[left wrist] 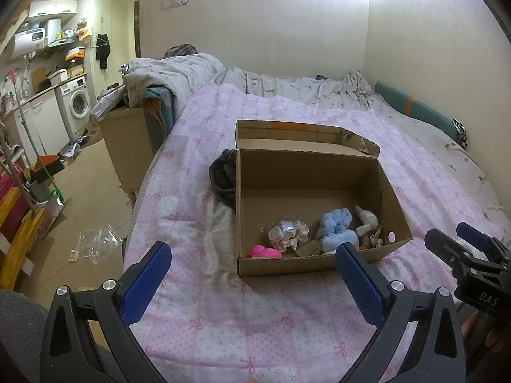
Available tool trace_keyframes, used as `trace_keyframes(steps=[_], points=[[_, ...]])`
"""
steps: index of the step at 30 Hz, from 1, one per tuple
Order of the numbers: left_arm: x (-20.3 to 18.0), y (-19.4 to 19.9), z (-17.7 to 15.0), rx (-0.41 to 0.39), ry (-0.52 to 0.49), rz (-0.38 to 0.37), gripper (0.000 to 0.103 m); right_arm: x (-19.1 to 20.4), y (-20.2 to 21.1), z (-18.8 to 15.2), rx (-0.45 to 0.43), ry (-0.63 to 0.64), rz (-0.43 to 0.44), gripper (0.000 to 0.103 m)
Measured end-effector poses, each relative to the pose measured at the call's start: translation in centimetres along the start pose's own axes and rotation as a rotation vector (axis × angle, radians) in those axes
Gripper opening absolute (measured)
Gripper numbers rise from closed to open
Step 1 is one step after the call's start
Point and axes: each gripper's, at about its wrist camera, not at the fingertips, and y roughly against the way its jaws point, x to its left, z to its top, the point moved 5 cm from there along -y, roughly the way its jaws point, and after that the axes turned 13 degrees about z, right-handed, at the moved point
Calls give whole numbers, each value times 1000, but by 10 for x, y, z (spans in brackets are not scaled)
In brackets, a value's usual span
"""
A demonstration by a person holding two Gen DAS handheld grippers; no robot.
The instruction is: Organize soft objects
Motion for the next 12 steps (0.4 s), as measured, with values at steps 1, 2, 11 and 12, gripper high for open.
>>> trace_keyframes(steps=[1, 2, 11, 12], points=[[0, 0, 0, 1, -1, -1, 103, 0, 0, 0, 0, 1, 0, 103], [-1, 0, 0, 0, -3, -1, 103, 0, 0, 0, 0, 0, 0, 103], [-2, -2, -2, 13, 4, -14, 103, 0, 2, 2, -14, -23, 3, 103], [-3, -3, -3, 16, 3, -16, 103, 0, 2, 2, -14, -22, 5, 103]])
